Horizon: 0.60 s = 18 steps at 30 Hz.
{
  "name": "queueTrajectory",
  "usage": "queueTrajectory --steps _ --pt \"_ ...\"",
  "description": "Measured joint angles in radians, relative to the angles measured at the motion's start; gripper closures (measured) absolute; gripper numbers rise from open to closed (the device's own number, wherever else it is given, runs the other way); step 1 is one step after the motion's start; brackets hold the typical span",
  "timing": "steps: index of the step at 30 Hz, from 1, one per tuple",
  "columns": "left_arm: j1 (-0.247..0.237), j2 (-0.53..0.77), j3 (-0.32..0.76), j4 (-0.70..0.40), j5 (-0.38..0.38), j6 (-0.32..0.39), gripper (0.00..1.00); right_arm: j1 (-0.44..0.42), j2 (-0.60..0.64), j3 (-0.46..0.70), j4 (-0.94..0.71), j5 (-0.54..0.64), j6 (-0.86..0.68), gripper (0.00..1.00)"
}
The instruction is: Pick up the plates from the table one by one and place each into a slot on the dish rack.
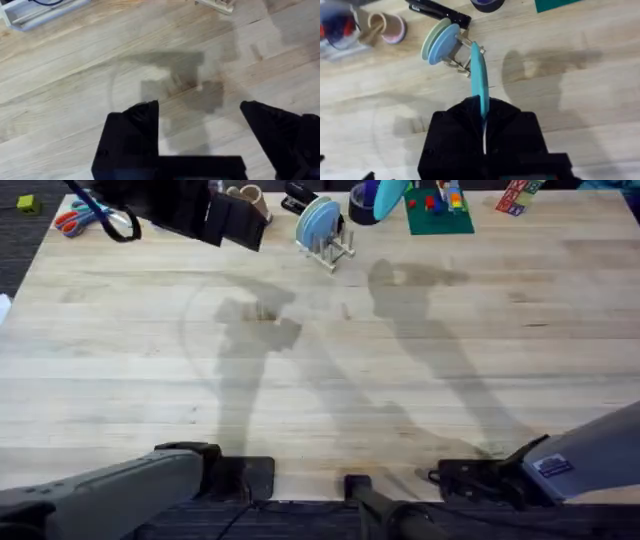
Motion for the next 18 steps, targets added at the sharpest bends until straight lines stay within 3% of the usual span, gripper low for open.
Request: queueTrajectory --steps 12,18 --pt "0.0 0.0 0.0 0.002 0.0 0.0 0.006 0.0 0.0 0.004 -0.001 -0.068 0.335 0.97" --pt "0.0 0.0 0.0 0.002 0.0 0.0 0.007 0.0 0.0 0.004 0.0 -0.084 0.404 0.97"
